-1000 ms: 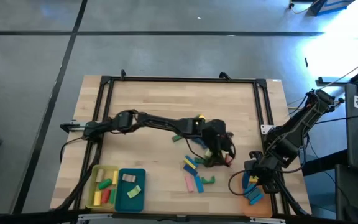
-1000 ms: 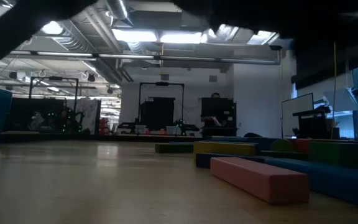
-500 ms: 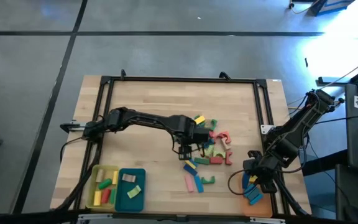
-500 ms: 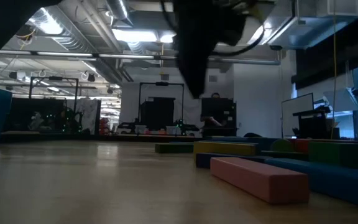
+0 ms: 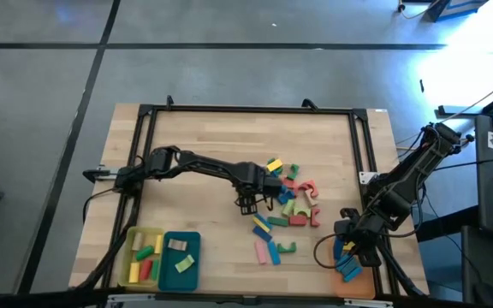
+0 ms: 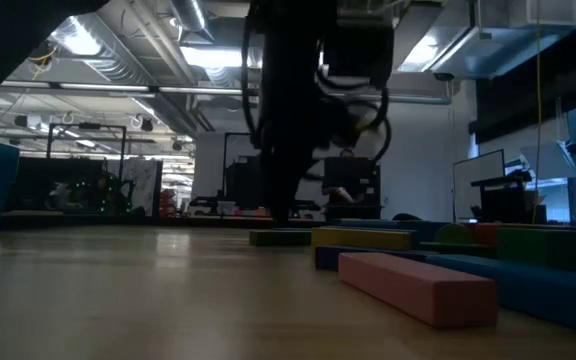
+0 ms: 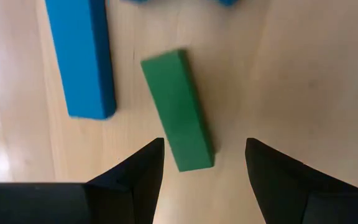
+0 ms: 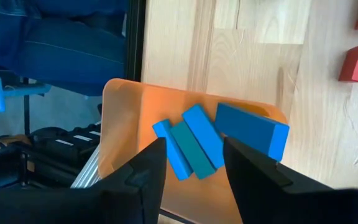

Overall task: Sort blocks by size
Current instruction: Put the green rectangular block into the orange bin

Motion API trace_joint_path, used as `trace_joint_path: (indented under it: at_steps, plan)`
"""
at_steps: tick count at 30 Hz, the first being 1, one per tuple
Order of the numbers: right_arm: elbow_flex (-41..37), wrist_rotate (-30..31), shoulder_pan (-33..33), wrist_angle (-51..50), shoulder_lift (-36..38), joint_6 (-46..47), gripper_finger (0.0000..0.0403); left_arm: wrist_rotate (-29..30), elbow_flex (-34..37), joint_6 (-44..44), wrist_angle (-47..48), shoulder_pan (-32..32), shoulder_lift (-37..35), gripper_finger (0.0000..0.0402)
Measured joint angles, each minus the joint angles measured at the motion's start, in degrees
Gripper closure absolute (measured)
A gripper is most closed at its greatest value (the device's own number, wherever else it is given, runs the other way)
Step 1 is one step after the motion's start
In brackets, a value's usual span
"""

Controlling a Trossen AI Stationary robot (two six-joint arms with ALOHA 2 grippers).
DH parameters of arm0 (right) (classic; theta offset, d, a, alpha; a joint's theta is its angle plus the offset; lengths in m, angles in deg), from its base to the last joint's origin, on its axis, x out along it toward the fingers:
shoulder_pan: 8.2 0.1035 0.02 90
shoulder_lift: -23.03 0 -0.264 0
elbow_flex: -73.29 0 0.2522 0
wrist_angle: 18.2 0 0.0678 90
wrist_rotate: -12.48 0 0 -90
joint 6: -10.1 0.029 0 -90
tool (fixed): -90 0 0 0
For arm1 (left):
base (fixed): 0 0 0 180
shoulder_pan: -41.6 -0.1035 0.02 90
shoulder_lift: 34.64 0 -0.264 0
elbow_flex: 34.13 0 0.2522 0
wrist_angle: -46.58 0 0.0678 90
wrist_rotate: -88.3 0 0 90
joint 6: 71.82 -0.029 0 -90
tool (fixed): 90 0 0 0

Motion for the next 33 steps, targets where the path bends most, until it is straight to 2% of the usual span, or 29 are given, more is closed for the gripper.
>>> trace_joint_path:
  at_steps: [11, 19, 24, 28, 33]
  plan:
    - [0.00, 2.45, 0.00, -0.07, 0.00, -0.08, 0.0242, -0.03, 6.91, -0.73, -4.58, -0.77, -0.28, 0.0204]
    - [0.00, 2.91, 0.00, -0.02, 0.00, -0.09, 0.0242, -0.52, 7.06, -0.64, -7.90, -1.71, -0.26, 0.0288]
    - [0.00, 6.68, 0.00, -0.01, 0.00, -0.08, 0.0242, 0.76, 6.97, 0.32, -9.79, -1.84, -0.24, 0.0326]
    - [0.00, 7.08, -0.02, -0.02, 0.00, -0.09, 0.0242, 0.88, 6.92, 0.31, -9.86, -1.87, -0.17, 0.0331]
    - [0.00, 7.08, -0.02, -0.01, 0.00, -0.09, 0.0242, 0.63, 6.92, 0.20, -9.53, -1.87, -0.26, 0.0318]
